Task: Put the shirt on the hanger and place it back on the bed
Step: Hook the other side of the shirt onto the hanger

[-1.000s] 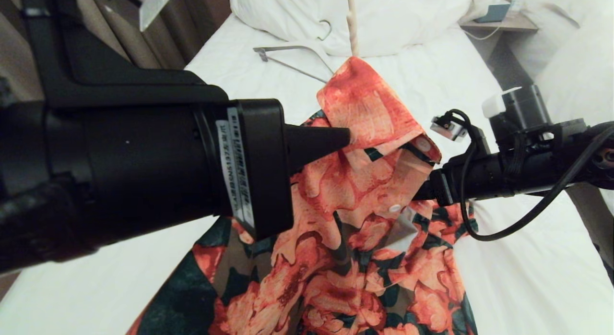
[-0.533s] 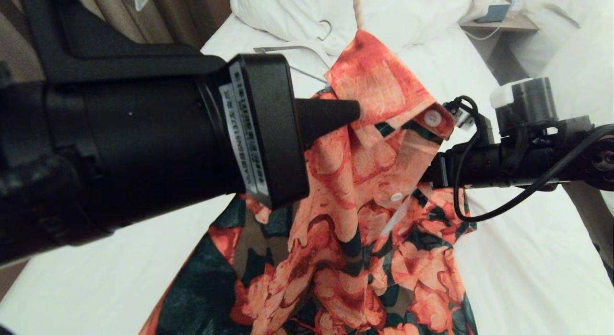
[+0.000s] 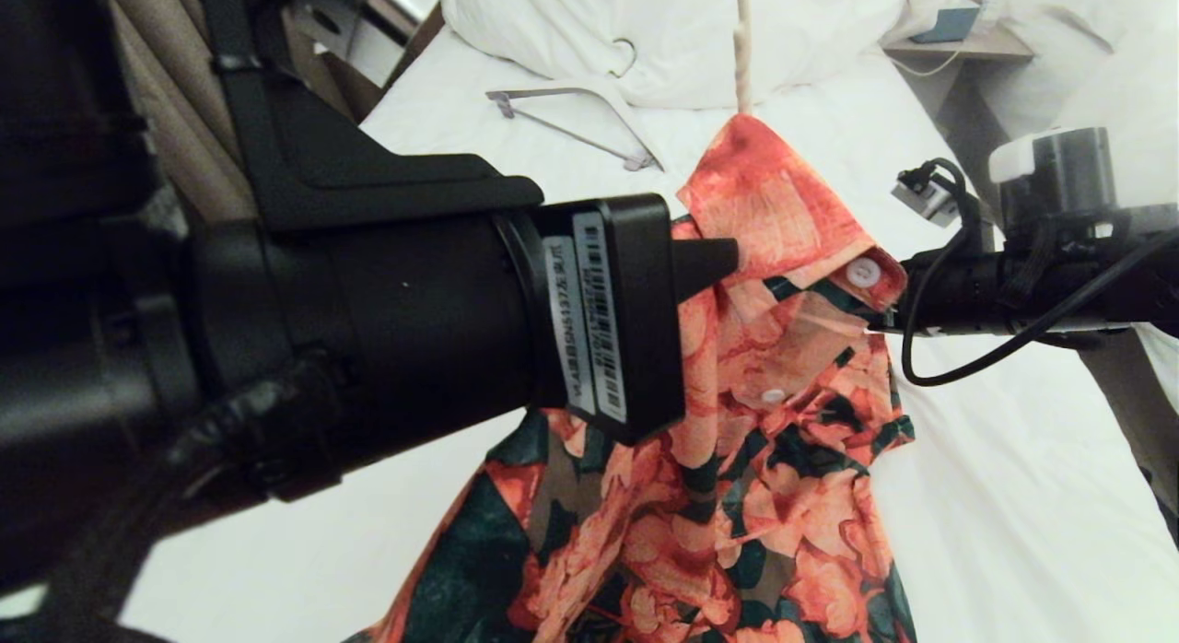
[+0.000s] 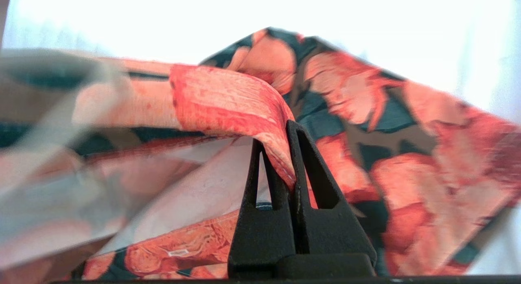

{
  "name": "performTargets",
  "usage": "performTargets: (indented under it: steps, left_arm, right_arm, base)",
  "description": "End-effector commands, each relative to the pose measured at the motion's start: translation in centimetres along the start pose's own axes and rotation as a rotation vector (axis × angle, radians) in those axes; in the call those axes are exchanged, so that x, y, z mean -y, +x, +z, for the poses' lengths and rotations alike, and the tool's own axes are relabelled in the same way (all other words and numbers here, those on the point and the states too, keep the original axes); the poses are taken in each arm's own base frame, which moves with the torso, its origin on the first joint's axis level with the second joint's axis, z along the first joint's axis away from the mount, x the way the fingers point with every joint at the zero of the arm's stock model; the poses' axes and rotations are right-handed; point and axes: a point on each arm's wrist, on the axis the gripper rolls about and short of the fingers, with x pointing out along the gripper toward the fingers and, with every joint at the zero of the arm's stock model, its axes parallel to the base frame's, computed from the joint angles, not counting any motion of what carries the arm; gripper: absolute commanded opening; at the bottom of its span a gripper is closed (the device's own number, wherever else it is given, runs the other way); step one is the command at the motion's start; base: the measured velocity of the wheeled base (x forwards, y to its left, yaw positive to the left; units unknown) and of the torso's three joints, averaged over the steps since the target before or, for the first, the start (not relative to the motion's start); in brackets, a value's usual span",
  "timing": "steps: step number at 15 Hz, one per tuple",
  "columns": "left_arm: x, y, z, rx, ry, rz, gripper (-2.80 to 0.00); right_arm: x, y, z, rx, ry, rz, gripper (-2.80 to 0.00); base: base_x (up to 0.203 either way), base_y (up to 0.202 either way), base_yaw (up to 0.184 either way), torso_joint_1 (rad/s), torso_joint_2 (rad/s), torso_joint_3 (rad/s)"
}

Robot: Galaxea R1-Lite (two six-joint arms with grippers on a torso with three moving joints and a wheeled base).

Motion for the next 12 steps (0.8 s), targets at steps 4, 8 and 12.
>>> performTargets:
  steps: [4, 8, 12]
  left_arm:
    - [0.3, 1.7, -1.5, -0.057, 0.013, 0.008, -2.8]
    - [0.4, 2.5, -2.3, -0.08, 0.019, 0.01, -2.8]
    - [0.3, 2.7, -2.4, -0.083, 0.02, 0.022, -2.8]
  right_arm:
    - [1.2, -0.6, 0.9, 0.031, 0.011, -0.031, -2.8]
    - [1.1, -1.3, 1.5, 0.053, 0.004, -0.035, -2.8]
    - [-0.1, -3.4, 2.2, 0.028, 0.013, -0.039, -2.8]
  base:
    - [0.0, 0.0, 0.0, 0.0, 0.0, 0.0]
    - [0.0, 0.0, 0.0, 0.0, 0.0, 0.0]
    - [0.0, 0.0, 0.0, 0.0, 0.0, 0.0]
